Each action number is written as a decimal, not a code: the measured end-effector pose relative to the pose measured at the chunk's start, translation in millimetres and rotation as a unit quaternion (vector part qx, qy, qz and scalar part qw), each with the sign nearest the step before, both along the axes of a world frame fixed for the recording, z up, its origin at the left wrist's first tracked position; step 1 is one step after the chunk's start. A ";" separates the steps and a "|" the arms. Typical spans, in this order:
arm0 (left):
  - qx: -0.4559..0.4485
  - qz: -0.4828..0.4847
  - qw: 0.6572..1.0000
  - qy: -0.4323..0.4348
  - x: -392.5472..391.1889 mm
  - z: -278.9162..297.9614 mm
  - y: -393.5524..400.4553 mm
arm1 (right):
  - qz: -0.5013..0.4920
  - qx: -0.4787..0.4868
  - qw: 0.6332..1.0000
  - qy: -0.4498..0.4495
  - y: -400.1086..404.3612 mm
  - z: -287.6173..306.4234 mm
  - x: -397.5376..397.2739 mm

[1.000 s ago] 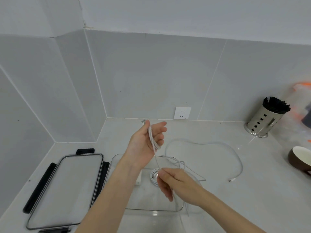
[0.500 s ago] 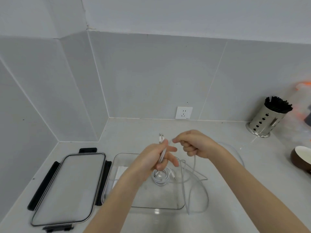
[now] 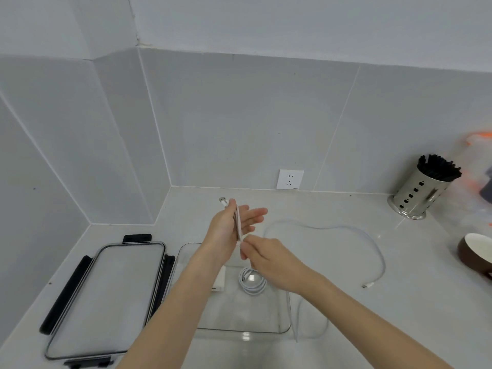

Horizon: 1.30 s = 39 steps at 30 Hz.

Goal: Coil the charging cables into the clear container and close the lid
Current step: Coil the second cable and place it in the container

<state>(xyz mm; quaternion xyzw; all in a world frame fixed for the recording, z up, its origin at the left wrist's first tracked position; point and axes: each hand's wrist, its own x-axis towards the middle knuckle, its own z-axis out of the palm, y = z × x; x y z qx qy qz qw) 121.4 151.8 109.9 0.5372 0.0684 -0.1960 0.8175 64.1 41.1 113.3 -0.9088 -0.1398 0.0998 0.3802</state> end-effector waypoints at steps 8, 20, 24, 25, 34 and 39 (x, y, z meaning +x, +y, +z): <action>-0.044 -0.049 0.991 -0.118 -27.9 25.4 9.0 | 0.032 -0.018 0.993 0.112 -35.8 -18.7 18.9; 0.145 -0.123 0.979 -0.072 -46.2 -14.6 -8.0 | -0.047 0.090 0.992 0.081 -26.9 28.9 33.9; 0.101 -0.064 0.992 -0.034 -42.5 -26.5 -9.3 | -0.031 -0.025 0.998 -0.040 -18.0 14.1 20.4; 0.100 -0.058 0.993 -0.033 -43.2 -27.7 -9.8 | -0.032 -0.030 0.997 -0.057 -16.8 12.9 17.8; 0.102 -0.102 0.988 -0.051 -37.9 -25.8 1.1 | 0.001 0.079 0.975 0.206 -23.6 19.4 16.7; 0.203 -0.118 0.970 -0.065 -38.0 -23.6 1.4 | 0.069 -0.026 0.995 0.074 -24.2 11.9 13.5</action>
